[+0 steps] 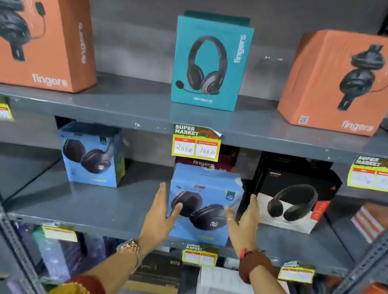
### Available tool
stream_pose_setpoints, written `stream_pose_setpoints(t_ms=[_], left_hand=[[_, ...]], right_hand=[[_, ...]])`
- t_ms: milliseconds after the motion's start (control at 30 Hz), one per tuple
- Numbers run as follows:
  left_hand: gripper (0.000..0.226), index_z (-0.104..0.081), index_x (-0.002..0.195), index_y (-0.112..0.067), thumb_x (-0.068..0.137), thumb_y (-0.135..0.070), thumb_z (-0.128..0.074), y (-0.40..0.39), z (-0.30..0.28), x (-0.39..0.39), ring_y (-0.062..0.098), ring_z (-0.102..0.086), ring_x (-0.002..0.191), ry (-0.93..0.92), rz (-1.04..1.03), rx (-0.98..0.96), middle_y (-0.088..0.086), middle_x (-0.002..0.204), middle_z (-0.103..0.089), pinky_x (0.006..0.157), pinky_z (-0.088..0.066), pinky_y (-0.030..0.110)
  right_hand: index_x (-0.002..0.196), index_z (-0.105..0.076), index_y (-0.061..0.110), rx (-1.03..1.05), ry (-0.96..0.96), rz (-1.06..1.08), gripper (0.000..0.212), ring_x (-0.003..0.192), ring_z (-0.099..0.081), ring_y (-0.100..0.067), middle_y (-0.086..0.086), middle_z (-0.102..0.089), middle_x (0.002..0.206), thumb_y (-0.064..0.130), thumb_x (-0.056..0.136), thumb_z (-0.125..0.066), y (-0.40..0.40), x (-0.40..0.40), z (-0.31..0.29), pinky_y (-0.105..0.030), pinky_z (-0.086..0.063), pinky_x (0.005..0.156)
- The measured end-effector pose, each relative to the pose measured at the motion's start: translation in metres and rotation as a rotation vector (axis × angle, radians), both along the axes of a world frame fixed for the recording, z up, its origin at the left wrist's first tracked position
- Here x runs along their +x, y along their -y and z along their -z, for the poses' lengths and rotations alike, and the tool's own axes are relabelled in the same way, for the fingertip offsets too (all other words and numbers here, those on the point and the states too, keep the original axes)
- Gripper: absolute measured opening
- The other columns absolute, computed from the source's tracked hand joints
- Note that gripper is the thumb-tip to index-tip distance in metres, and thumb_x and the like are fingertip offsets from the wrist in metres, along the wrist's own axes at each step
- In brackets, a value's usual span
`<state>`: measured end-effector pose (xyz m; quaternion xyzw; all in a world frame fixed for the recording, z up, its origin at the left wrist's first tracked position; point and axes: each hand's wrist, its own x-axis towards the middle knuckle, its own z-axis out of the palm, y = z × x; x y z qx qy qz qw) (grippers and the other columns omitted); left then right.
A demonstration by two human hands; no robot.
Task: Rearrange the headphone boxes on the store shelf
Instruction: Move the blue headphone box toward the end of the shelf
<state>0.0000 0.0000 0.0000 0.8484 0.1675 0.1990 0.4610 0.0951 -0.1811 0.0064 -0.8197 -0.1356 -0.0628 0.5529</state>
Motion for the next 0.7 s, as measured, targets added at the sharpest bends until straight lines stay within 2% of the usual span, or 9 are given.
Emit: stream_pose_setpoints(t_ms=[67,133,233,300,400,467,500,600,700], left_hand=[[0.086,-0.009,0.151,-0.021,0.085,-0.055,-0.052,-0.011,0.01,0.014,0.021,-0.027,0.145,-0.029,-0.019,-0.085,-0.001,0.16,-0.021,0.118,-0.028,0.044],[0.088,-0.018,0.15,-0.024,0.079,-0.059,-0.057,-0.021,0.018,0.023,0.02,-0.041,0.137,-0.085,-0.003,-0.182,-0.003,0.153,-0.037,0.113,-0.037,0.041],[0.071,-0.033,0.145,-0.029,0.083,-0.035,-0.067,-0.025,0.023,0.028,0.015,-0.058,0.117,-0.058,0.007,-0.198,-0.012,0.132,-0.056,0.098,-0.048,0.029],[0.066,-0.043,0.139,-0.031,0.08,-0.034,-0.071,-0.026,0.022,0.032,0.014,-0.065,0.104,-0.029,-0.052,-0.176,-0.012,0.122,-0.063,0.085,-0.053,0.021],[0.059,-0.054,0.132,-0.03,0.076,-0.03,-0.075,-0.021,0.018,0.03,-0.001,-0.061,0.088,0.012,-0.119,-0.147,-0.016,0.106,-0.065,0.061,-0.047,0.002],[0.058,-0.057,0.128,-0.034,0.074,-0.034,-0.077,-0.015,0.012,0.026,-0.011,-0.057,0.078,0.023,-0.138,-0.119,-0.016,0.105,-0.068,0.06,-0.048,0.006],[0.056,-0.058,0.125,-0.038,0.072,-0.038,-0.077,-0.014,0.011,0.025,-0.012,-0.057,0.077,0.018,-0.144,-0.11,-0.015,0.106,-0.071,0.065,-0.051,0.012],[0.048,-0.059,0.112,-0.052,0.068,-0.047,-0.077,-0.008,0.005,0.019,-0.007,-0.064,0.08,-0.002,-0.121,-0.122,-0.012,0.104,-0.075,0.076,-0.059,0.036],[0.053,-0.062,0.113,-0.047,0.063,-0.055,-0.076,-0.003,0.001,0.014,0.006,-0.071,0.085,-0.017,-0.085,-0.122,-0.007,0.099,-0.077,0.073,-0.061,0.044]], right_hand=[[0.15,-0.011,0.011,0.072,-0.177,-0.017,0.082,0.145,-0.018,-0.023,-0.006,-0.016,0.159,0.026,0.087,-0.061,-0.006,0.007,0.006,-0.038,-0.018,0.119],[0.15,-0.01,0.018,0.126,-0.314,-0.052,0.082,0.144,-0.021,-0.023,-0.002,-0.019,0.158,0.033,0.087,-0.06,-0.009,0.013,0.014,-0.039,-0.022,0.117],[0.147,-0.022,0.022,0.139,-0.386,-0.053,0.088,0.14,-0.032,-0.025,-0.003,-0.032,0.154,0.059,0.077,-0.059,-0.011,0.02,0.028,-0.043,-0.028,0.115],[0.141,-0.035,0.02,0.112,-0.4,-0.052,0.099,0.134,-0.041,-0.025,-0.005,-0.044,0.147,0.077,0.062,-0.055,-0.011,0.025,0.038,-0.047,-0.034,0.112],[0.114,-0.061,0.02,0.09,-0.331,-0.023,0.073,0.106,-0.061,-0.021,-0.004,-0.068,0.113,0.073,0.064,-0.055,-0.005,0.026,0.04,-0.041,-0.049,0.095],[0.077,-0.063,0.019,0.05,-0.256,0.006,0.046,0.068,-0.054,-0.015,0.002,-0.061,0.068,0.064,0.071,-0.057,0.004,0.027,0.033,-0.029,-0.046,0.066],[0.064,-0.056,0.015,0.015,-0.218,0.03,0.048,0.057,-0.043,-0.014,0.003,-0.047,0.055,0.062,0.073,-0.058,0.009,0.028,0.031,-0.028,-0.037,0.058],[0.052,-0.034,0.01,-0.134,-0.137,0.112,0.062,0.051,-0.027,-0.016,0.002,-0.027,0.049,0.062,0.074,-0.06,0.028,0.026,0.019,-0.031,-0.024,0.052],[0.05,-0.022,0.016,-0.218,-0.113,0.158,0.065,0.049,-0.026,-0.018,0.002,-0.023,0.047,0.062,0.073,-0.062,0.043,0.014,0.003,-0.033,-0.022,0.051]])
